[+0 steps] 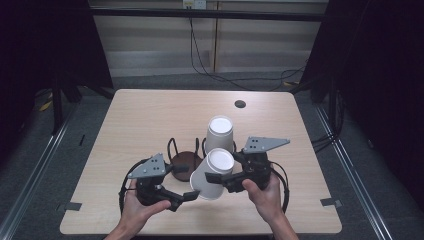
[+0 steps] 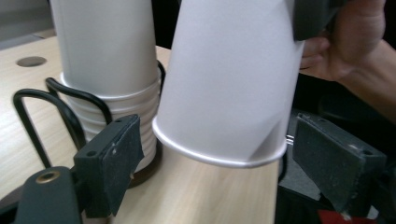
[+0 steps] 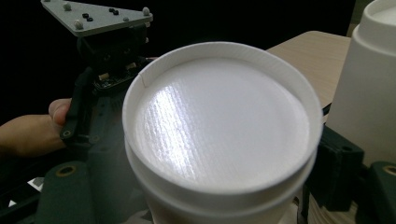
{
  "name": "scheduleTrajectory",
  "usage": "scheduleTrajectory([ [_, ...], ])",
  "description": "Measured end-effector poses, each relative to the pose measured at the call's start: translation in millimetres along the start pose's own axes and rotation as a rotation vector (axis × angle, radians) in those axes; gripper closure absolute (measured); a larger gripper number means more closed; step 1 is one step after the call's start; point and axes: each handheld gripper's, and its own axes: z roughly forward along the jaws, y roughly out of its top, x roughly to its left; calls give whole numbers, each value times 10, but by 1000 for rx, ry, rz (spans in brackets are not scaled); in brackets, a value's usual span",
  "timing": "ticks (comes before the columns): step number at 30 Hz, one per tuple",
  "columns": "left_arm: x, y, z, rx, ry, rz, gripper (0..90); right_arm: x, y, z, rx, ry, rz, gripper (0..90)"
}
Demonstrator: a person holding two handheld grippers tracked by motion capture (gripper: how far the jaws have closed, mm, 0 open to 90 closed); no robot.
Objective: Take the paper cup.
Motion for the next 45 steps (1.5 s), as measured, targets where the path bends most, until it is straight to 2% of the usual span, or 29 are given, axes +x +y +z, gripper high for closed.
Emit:
scheduleTrajectory([
  [1, 8, -12, 11, -9, -14, -13, 159, -2, -8, 11, 1, 2, 0, 229],
  [4, 3, -36, 62, 7, -33, 2, 159, -11, -41, 61, 13, 6, 8, 229],
  [6, 4, -58, 87, 12, -29, 17, 159, -12, -50, 88, 20, 11, 6, 229],
  [9, 24, -99, 123, 12, -28, 11, 158, -2, -50, 125, 30, 13, 5, 229],
  [12, 50, -118, 151, 14, -44, 8, 137, 3, -63, 170, 41, 17, 2, 230],
  [14, 52, -124, 174, -1, -54, 9, 122, 4, -66, 194, 41, 23, 6, 231],
  [17, 40, -130, 228, 8, -65, 6, 84, 18, -57, 222, 39, 42, 9, 231],
  [21, 40, -136, 257, 10, -74, 5, 73, 41, -55, 250, 43, 51, 6, 231],
  [22, 38, -142, 271, 13, -82, -10, 70, 45, -52, 253, 42, 52, 6, 231],
  [27, 38, -154, 299, 13, -91, -4, 67, 67, -46, 269, 48, 62, 5, 230],
  [29, 35, -162, 326, 29, -92, -2, 62, 65, -53, 281, 48, 67, 8, 231],
  [32, 21, -175, 349, 53, -90, -15, 79, 73, -67, 314, 59, 68, 4, 230],
  [35, 15, -186, 331, 56, -83, -3, 99, 65, -80, 325, 69, 75, 5, 226],
  [39, 12, -165, 307, 69, -76, 10, 126, 36, -95, 317, 57, 91, 26, 217],
  [45, 40, -150, 297, 97, -101, 1, 142, 28, -108, 308, 39, 99, 21, 196],
])
